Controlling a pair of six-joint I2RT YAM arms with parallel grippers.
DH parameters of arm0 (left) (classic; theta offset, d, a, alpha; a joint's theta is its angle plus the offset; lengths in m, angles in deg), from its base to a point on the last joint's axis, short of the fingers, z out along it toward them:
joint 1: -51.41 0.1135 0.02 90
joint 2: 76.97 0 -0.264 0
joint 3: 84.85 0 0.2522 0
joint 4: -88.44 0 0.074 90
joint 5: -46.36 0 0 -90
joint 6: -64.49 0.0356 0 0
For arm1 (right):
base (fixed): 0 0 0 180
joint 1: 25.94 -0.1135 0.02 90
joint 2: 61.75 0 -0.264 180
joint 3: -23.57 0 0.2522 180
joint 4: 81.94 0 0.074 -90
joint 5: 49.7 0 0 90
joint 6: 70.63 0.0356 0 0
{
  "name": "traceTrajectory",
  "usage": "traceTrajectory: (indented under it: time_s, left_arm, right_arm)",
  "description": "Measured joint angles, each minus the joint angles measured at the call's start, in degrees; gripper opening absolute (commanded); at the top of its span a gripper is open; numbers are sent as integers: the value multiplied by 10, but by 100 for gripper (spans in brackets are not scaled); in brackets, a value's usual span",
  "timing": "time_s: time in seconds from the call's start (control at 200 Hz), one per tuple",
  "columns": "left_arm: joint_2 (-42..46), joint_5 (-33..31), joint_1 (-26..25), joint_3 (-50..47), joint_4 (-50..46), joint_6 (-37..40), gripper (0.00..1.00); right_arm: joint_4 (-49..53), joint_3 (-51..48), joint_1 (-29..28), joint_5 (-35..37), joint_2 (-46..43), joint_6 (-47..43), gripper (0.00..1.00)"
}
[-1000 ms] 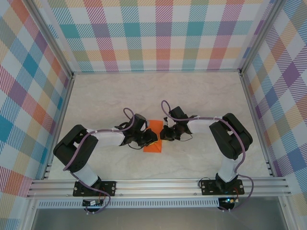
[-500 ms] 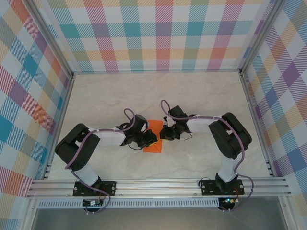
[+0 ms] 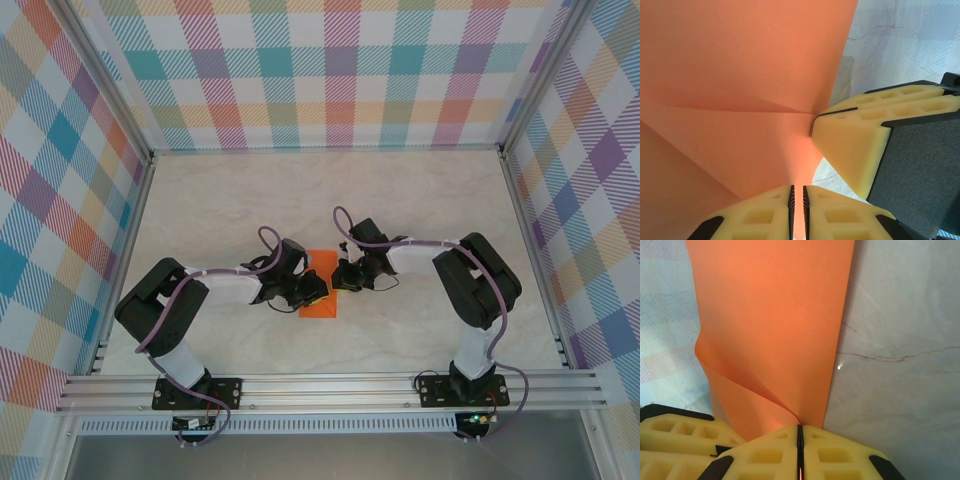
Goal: Fold a paper plane with a square sheet of paper (pick it up from the middle)
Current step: Fold the triangle a second time at the center of the table.
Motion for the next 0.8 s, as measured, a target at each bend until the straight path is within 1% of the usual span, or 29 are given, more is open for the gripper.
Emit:
traceTrajectory:
  time_s: [0.805]
  left_arm:
    - [0, 0, 0, -1, 0, 0, 15]
  right_arm:
    - [-13, 0, 0, -4, 0, -13, 10]
